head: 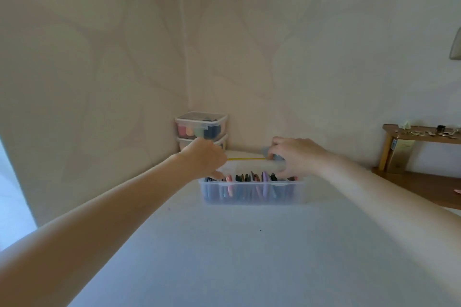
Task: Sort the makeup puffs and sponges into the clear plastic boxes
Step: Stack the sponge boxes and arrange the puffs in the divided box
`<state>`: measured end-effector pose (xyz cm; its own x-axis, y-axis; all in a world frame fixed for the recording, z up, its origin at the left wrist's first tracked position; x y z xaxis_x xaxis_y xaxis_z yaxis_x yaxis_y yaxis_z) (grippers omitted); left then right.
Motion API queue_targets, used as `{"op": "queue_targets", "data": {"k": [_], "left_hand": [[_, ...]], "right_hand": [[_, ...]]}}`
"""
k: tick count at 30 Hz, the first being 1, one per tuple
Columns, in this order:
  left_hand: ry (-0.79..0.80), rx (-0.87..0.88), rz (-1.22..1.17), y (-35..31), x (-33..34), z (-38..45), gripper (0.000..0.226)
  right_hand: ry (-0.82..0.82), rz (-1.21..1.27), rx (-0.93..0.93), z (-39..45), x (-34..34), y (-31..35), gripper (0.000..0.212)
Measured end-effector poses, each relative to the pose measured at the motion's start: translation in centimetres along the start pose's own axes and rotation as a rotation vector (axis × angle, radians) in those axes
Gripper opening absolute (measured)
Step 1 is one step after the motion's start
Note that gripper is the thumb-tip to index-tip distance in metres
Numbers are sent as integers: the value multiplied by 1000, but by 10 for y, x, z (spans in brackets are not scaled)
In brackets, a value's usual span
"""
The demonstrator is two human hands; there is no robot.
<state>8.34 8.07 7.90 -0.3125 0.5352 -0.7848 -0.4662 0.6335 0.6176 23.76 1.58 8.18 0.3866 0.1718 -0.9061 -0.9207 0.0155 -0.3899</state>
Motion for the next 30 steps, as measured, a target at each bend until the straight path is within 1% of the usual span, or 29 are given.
{"op": "queue_targets", "data": {"k": [1,2,4,5,6,7,8,9,10,11,13,14,15,16,18,21,24,26,30], "left_hand": [[-18,-26,2,7,-2,1,50],[-62,-78,-30,16,-6,4,50],[-205,-201,-151,29,-13,9,46],[-317,-231,-186,32,-17,11,40],[-454,-194,-159,29,-21,12,33],[-562,-144,-103,25,-24,14,26],[-635,-100,-18,20,-23,19,23],[-688,-62,43,14,-23,25,22],[-697,-29,55,9,-18,34,19],[-705,12,33,0,-18,41,18],[-661,75,-91,-18,-23,54,27],[-612,105,-159,-30,-27,60,33],[-533,137,-219,-42,-26,68,37],[-447,166,-301,-53,-26,77,41],[-343,203,-472,-70,-30,88,44],[-201,277,-623,-90,-24,101,44],[-86,255,-818,-94,-13,104,50],[-51,227,-922,-92,-9,104,53],[-73,252,-879,-95,-6,103,57]], "right_hand": [[-6,70,18,2,-3,-7,34],[-47,142,42,5,-9,-16,35],[-179,309,130,7,-18,-32,42],[-270,383,191,7,-22,-39,43],[-378,452,260,4,-26,-45,36],[-504,505,323,-2,-30,-48,23],[-605,537,376,-9,-31,-51,10],[-653,556,413,-14,-28,-55,6],[-631,572,426,-18,-22,-56,8],[-552,589,414,-19,-12,-56,9],[-302,598,373,-17,11,-55,9],[-180,602,377,-17,23,-55,11],[-96,624,399,-17,32,-56,14],[-56,650,430,-17,40,-60,17],[-28,697,478,-17,45,-64,18],[29,712,475,-17,45,-64,17],[51,711,457,-14,44,-60,17],[36,710,464,-13,43,-60,15],[-31,723,481,-9,40,-63,8]]}}
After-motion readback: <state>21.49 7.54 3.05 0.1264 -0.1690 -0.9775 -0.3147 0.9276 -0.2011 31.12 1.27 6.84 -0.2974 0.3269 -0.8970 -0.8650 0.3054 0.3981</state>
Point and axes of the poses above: each hand's wrist, its own z-axis towards the middle knuckle, its own x-axis out of the palm, y = z × x, the point moved 5 cm from there along z, towards the middle knuckle, and after that the axes turned 11 degrees about -z, right-handed, at the moved point
